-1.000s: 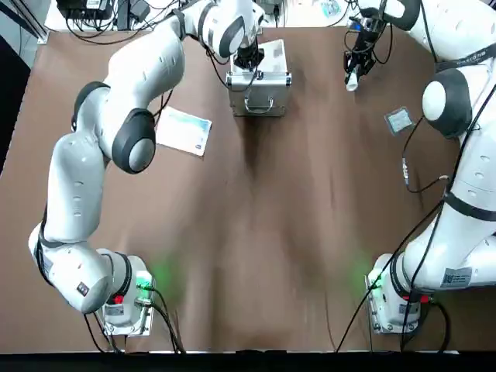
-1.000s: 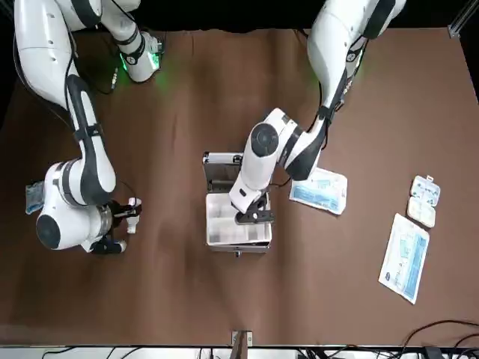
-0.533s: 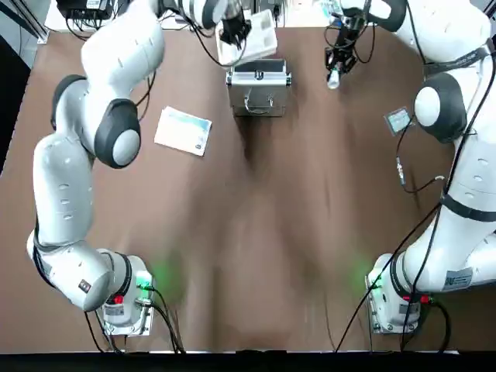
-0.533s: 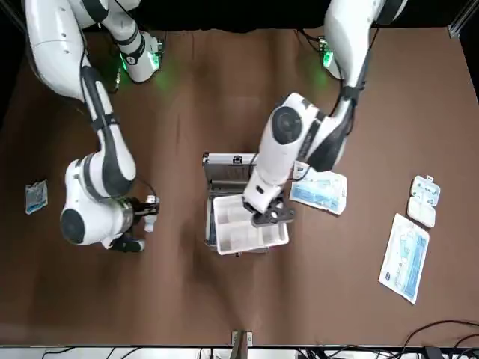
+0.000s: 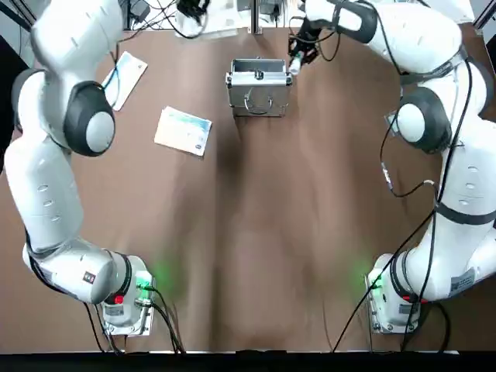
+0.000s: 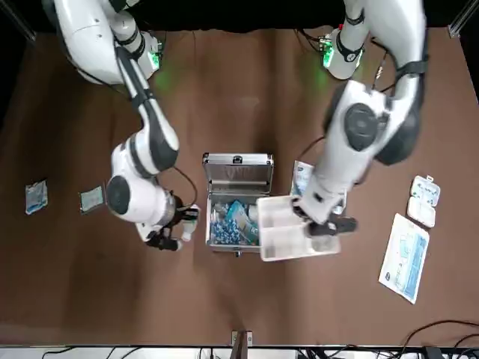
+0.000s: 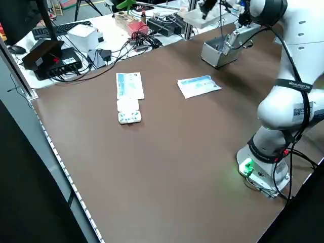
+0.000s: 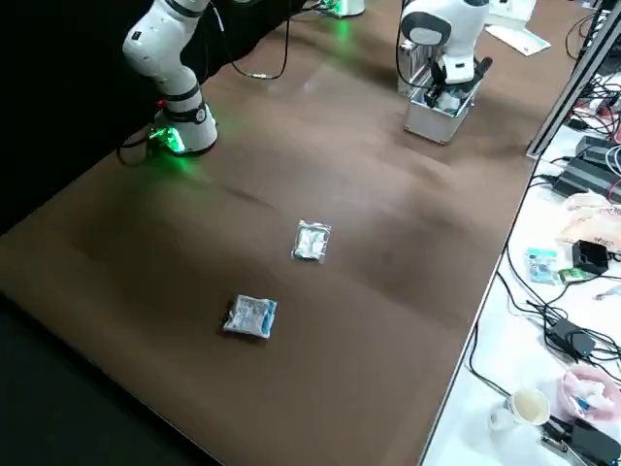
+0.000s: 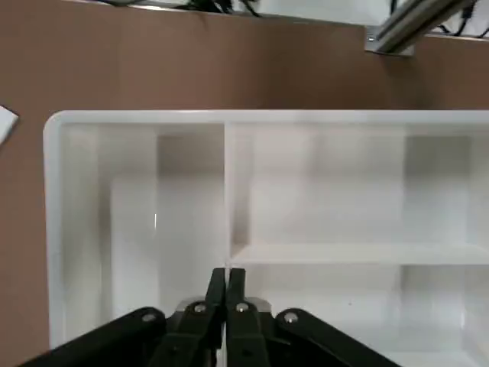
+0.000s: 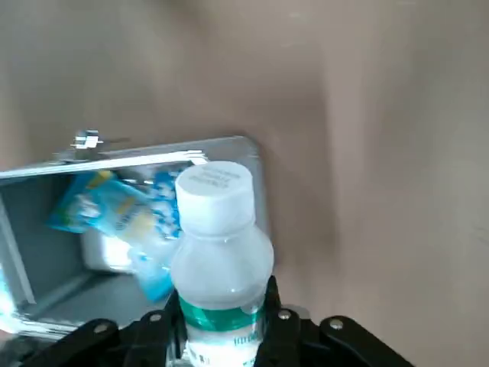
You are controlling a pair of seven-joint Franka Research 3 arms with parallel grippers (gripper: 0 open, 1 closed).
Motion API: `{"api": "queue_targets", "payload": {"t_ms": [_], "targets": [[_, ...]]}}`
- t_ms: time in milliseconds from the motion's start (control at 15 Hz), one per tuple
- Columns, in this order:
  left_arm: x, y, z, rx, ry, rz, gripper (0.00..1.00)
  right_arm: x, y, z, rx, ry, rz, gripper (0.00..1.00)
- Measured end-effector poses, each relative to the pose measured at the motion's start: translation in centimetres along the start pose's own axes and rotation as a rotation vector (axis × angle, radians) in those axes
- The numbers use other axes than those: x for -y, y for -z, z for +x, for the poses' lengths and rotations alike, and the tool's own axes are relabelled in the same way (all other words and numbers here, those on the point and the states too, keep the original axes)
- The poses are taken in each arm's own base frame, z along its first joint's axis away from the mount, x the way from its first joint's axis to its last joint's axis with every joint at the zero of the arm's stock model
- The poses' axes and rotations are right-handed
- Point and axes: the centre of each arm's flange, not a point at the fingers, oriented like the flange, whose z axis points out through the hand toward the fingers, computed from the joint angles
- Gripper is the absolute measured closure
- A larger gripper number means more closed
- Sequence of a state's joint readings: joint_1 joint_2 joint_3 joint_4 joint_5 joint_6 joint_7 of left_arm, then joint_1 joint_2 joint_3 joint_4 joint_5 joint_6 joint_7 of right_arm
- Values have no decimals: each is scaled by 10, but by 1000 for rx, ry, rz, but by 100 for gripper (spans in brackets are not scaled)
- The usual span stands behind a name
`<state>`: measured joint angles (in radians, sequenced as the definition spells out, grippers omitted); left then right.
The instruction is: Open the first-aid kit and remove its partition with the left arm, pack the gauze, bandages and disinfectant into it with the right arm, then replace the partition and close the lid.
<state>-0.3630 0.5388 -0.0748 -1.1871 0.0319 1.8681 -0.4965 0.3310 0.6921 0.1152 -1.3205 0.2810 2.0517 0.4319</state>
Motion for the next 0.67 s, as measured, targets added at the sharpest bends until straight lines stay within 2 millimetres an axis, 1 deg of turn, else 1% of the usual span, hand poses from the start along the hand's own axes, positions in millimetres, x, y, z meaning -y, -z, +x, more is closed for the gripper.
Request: {"api": "queue_targets", "payload": {"t_ms": [133,267,467,533,667], "targets": [[40,4,14,20,-34,15,96,21,-10,-7,-32,18,30,60],[71,-7,22,49,-71,31,96,32,-26,-14,-24,33,27,60],[107,-33,31,87,-94,48,96,38,-56,-22,7,46,11,60],[124,-54,40,83,-97,49,96,41,-68,-26,16,52,6,60],[129,-80,48,55,-99,46,96,45,-72,-30,22,57,6,60]]}}
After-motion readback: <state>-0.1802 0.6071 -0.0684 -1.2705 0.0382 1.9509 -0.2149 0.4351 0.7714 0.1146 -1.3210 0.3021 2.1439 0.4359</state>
